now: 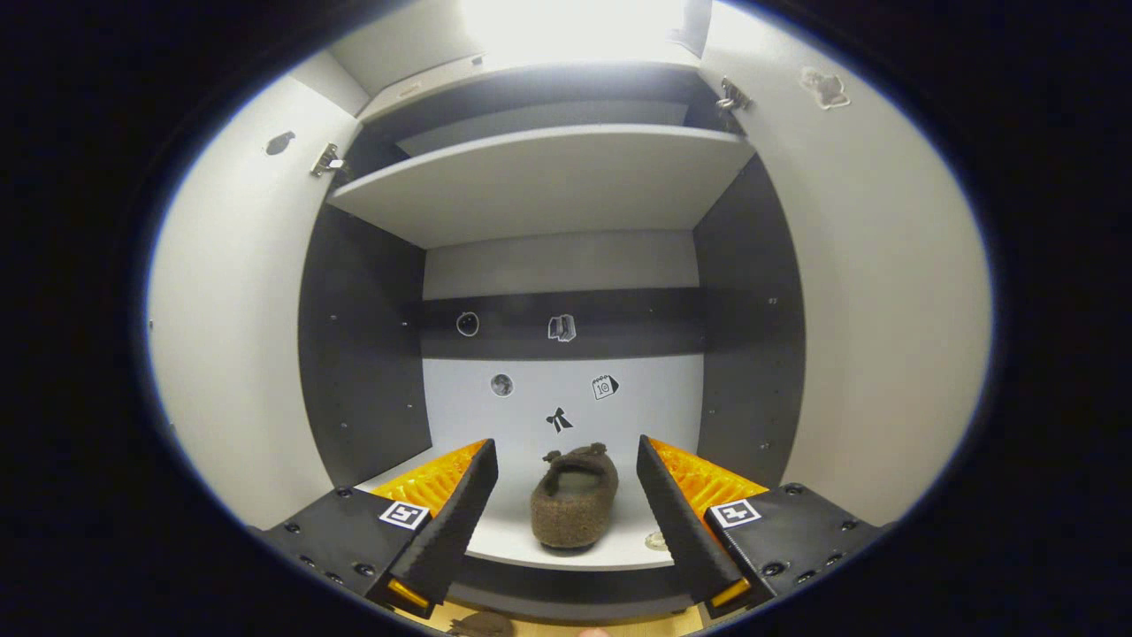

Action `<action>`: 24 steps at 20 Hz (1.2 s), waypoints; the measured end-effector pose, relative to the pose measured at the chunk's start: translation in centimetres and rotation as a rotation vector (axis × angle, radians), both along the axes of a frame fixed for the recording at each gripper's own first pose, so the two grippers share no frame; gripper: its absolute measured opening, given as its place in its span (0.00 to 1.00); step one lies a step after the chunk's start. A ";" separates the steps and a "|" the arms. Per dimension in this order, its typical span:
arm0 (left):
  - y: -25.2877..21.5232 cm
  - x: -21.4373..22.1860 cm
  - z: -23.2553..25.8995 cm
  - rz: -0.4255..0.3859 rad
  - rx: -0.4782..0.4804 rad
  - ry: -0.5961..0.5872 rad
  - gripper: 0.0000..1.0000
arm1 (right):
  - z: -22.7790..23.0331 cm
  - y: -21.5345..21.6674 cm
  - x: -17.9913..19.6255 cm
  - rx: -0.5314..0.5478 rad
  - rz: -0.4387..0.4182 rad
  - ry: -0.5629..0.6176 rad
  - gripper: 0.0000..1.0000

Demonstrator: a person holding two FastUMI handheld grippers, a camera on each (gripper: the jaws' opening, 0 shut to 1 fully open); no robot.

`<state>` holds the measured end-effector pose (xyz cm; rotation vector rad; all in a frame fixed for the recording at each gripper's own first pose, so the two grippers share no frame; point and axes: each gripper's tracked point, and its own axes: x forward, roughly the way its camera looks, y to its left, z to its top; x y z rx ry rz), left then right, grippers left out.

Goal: Grab one shoe with the right hand and put it into the shoe cabinet, grab the other shoe with the left hand and put it into the shoe cabinet; then close the right door with the right hand and the left door with the left hand.

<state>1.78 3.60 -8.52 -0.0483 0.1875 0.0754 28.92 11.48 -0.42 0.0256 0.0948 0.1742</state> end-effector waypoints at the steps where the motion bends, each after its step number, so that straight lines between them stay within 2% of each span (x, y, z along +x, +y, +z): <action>1: -0.4 0.2 -0.2 -0.020 0.000 0.004 1.00 | 0.4 -0.6 -1.1 -0.006 -0.003 -0.009 1.00; 5: -3.6 2.1 -1.8 -0.111 0.004 0.021 1.00 | 0.8 -2.7 -5.9 -0.018 0.003 -0.024 0.99; 6: -4.5 2.4 -2.2 -0.136 0.003 0.025 0.96 | 0.6 -3.1 -7.3 -0.030 0.008 -0.031 1.00; 7: -5.4 2.7 -2.7 -0.163 -0.002 0.033 1.00 | 0.3 -3.4 -8.6 -0.041 0.010 -0.042 1.00; 12: -9.0 4.1 -6.3 -0.248 -0.023 0.109 1.00 | -2.8 -4.9 -14.6 -0.060 0.020 -0.010 1.00; 13: -9.4 4.4 -7.0 -0.261 -0.019 0.119 1.00 | -3.2 -5.4 -15.4 -0.072 0.018 -0.007 0.97; 18: -12.6 5.3 -12.7 -0.356 -0.021 0.243 1.00 | -4.3 -7.3 -18.4 -0.097 0.028 -0.010 1.00; 19: -13.2 5.6 -14.0 -0.369 -0.012 0.270 0.89 | -4.6 -8.0 -18.8 -0.095 0.021 -0.002 0.99; 20: -13.9 5.8 -15.3 -0.383 -0.002 0.303 1.00 | -4.9 -8.7 -19.2 -0.096 0.017 0.004 1.00; 21: -14.6 6.2 -16.6 -0.398 0.002 0.336 0.97 | -5.2 -9.3 -19.6 -0.100 0.011 0.005 0.99; 22: -15.5 6.4 -17.8 -0.411 0.002 0.370 1.00 | -5.5 -10.1 -20.0 -0.110 0.003 0.006 0.99; 24: -16.6 6.8 -20.1 -0.427 0.009 0.432 0.97 | -6.6 -11.8 -20.9 -0.123 -0.023 0.023 0.97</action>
